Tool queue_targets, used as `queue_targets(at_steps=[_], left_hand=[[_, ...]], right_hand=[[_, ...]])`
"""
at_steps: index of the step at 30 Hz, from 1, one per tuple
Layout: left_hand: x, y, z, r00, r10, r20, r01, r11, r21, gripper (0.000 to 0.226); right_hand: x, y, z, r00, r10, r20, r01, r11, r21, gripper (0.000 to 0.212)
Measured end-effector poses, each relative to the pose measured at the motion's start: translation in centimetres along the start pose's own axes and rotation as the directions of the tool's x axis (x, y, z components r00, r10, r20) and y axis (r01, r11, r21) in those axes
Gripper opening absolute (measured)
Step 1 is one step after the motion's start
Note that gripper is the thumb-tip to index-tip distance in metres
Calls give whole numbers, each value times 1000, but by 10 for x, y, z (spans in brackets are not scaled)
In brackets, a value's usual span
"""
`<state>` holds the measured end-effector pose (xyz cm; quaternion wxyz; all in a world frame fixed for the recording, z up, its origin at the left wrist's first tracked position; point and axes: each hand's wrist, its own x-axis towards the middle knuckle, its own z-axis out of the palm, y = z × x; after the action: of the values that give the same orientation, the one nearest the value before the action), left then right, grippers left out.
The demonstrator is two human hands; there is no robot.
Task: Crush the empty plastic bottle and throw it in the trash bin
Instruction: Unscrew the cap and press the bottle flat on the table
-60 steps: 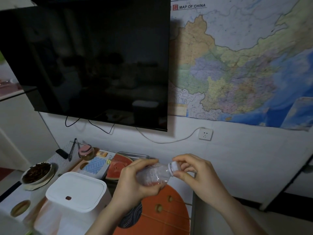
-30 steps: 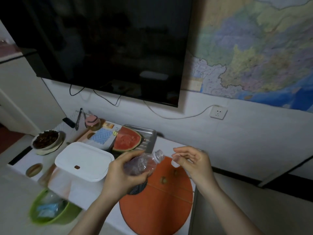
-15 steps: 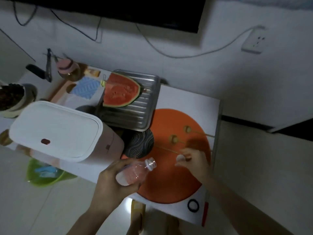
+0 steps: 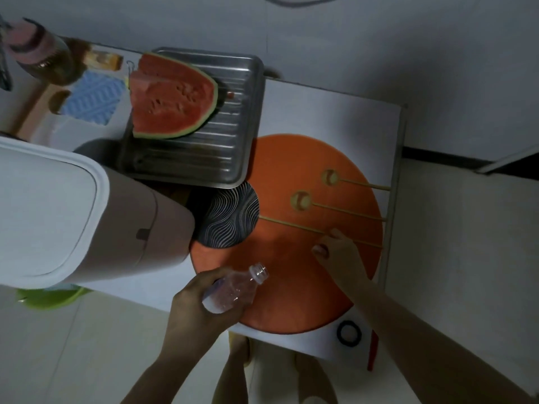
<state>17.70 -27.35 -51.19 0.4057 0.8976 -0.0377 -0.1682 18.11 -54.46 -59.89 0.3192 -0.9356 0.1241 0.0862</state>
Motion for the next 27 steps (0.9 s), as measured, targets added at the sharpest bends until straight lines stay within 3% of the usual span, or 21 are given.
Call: queue_targets(at_steps=[4, 7, 10, 18, 21, 24, 27], left_hand=[[4, -3, 12, 999, -37, 20, 38, 999, -11, 53], [7, 2, 18, 998, -48, 31, 48, 999, -16, 52], [11, 8, 23, 1000, -29, 9, 29, 1000, -4, 52], [19, 3, 41, 998, -24, -53, 24, 1000, 9, 56], [20, 0, 47, 994, -45, -95, 46, 999, 9, 52], [26, 2, 54, 995, 24, -99, -16, 997, 76, 52], [34, -1, 69, 994, 106, -21, -101, 979, 177, 55]], right_hand=[[0, 3, 3, 999, -2, -47, 2, 1000, 14, 6], [3, 5, -1, 994, 80, -80, -74, 995, 74, 10], [6, 9, -5, 986, 146, -76, -136, 983, 119, 14], [5, 11, -8, 988, 149, -48, -142, 981, 129, 19], [-7, 2, -13, 977, 182, -109, -169, 978, 123, 25], [-32, -10, -14, 967, 196, -162, -178, 977, 121, 31], [-61, -16, -11, 977, 169, -126, -159, 984, 86, 43]])
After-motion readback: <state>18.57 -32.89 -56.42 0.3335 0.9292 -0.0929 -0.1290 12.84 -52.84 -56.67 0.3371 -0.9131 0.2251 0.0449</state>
